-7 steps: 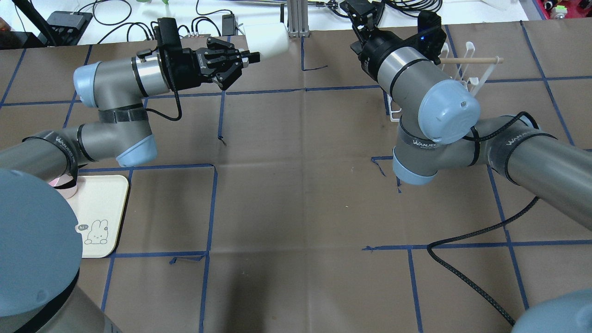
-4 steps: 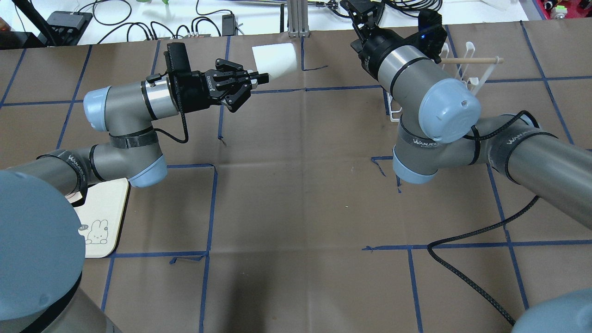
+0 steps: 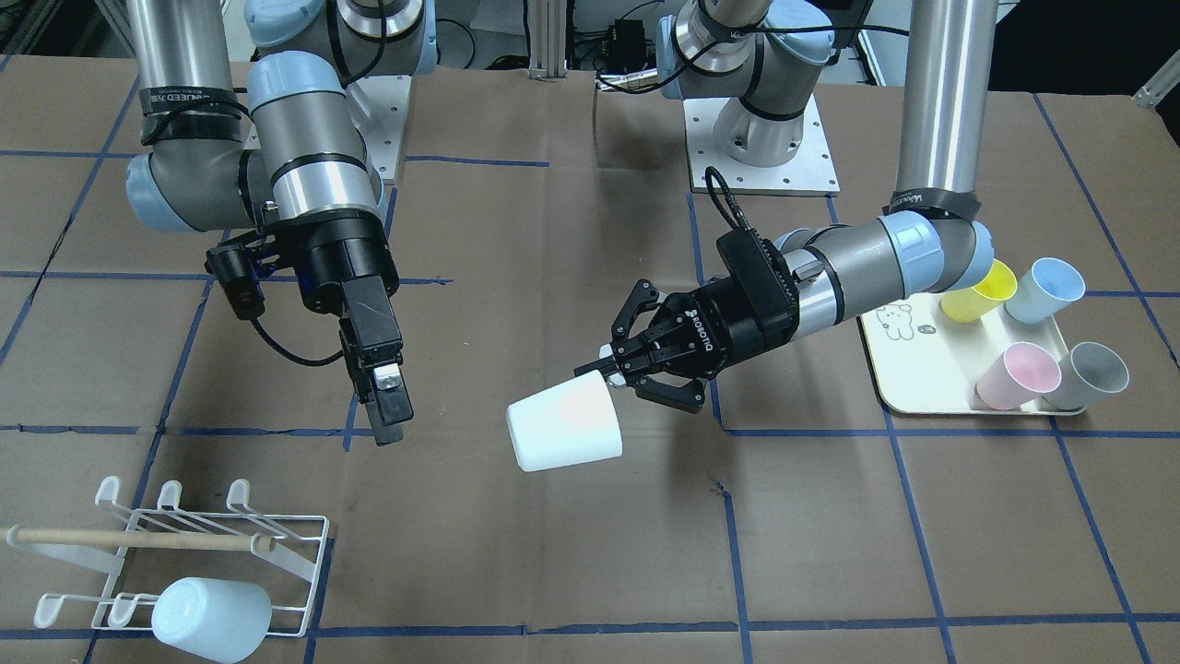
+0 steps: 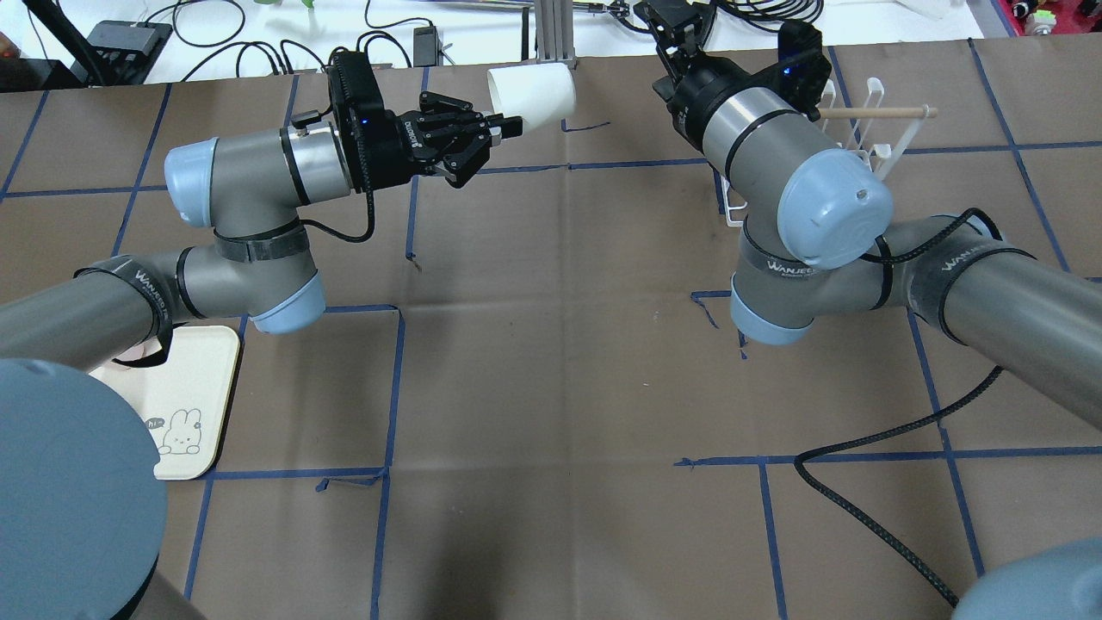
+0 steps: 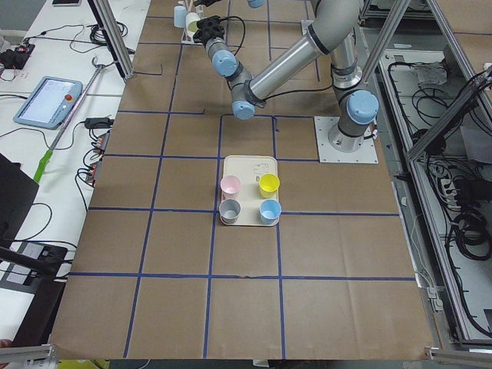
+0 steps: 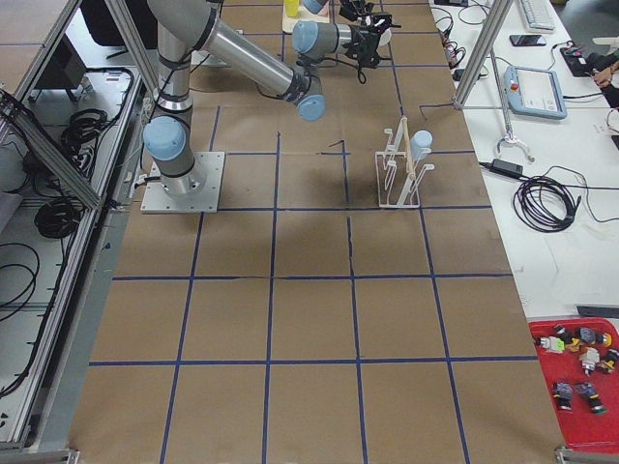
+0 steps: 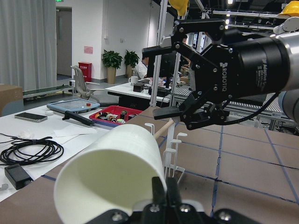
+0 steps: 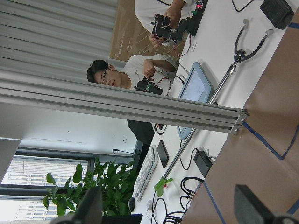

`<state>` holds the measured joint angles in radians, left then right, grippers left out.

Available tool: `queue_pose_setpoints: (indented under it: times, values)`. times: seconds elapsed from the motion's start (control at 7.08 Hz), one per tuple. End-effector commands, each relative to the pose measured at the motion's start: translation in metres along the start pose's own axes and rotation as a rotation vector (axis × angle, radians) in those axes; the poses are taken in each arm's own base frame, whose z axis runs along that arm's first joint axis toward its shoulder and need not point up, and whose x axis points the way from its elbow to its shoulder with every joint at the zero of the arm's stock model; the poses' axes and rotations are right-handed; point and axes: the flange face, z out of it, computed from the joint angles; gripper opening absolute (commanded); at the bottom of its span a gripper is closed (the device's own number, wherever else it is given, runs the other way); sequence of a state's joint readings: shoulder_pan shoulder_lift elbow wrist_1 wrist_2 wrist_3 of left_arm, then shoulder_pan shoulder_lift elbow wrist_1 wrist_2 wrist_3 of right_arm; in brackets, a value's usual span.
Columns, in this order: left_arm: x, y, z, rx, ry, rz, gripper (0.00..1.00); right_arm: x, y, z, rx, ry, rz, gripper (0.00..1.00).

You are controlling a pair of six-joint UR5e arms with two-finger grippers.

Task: Transfer IKEA cup to right arm and place on rack

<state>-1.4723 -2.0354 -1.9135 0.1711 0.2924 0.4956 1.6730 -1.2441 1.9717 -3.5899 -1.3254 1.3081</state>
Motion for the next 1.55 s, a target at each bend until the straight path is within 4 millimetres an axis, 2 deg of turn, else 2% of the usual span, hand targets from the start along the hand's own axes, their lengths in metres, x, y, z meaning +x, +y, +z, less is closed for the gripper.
queue_pose_setpoints:
  times: [0.0, 0.14, 0.42, 0.71, 1.13, 1.41]
  values:
    - [-0.004, -0.002, 0.002, -0.001, -0.002, -0.003, 0.08, 0.014, 0.008, 0.001, -0.025, 0.05, 0.018, 1.0]
    - [-0.003, -0.001, 0.003, -0.001, -0.001, -0.003, 0.08, 0.019, 0.012, -0.001, -0.035, 0.073, 0.075, 1.0]
    - [-0.002, 0.001, 0.003, -0.001, 0.0, -0.009, 0.09, 0.016, 0.031, -0.001, -0.051, 0.081, 0.336, 0.99]
    - [-0.001, 0.002, 0.003, -0.002, 0.001, -0.01, 0.09, 0.014, 0.046, -0.001, -0.075, 0.083, 0.347, 0.98]
    - [0.0, 0.003, 0.003, -0.002, 0.002, -0.012, 0.09, 0.007, 0.057, 0.006, -0.098, 0.072, 0.337, 0.98]
    - [0.001, 0.003, 0.004, -0.003, 0.003, -0.012, 0.1, 0.004, 0.062, 0.024, -0.111, 0.067, 0.322, 0.98]
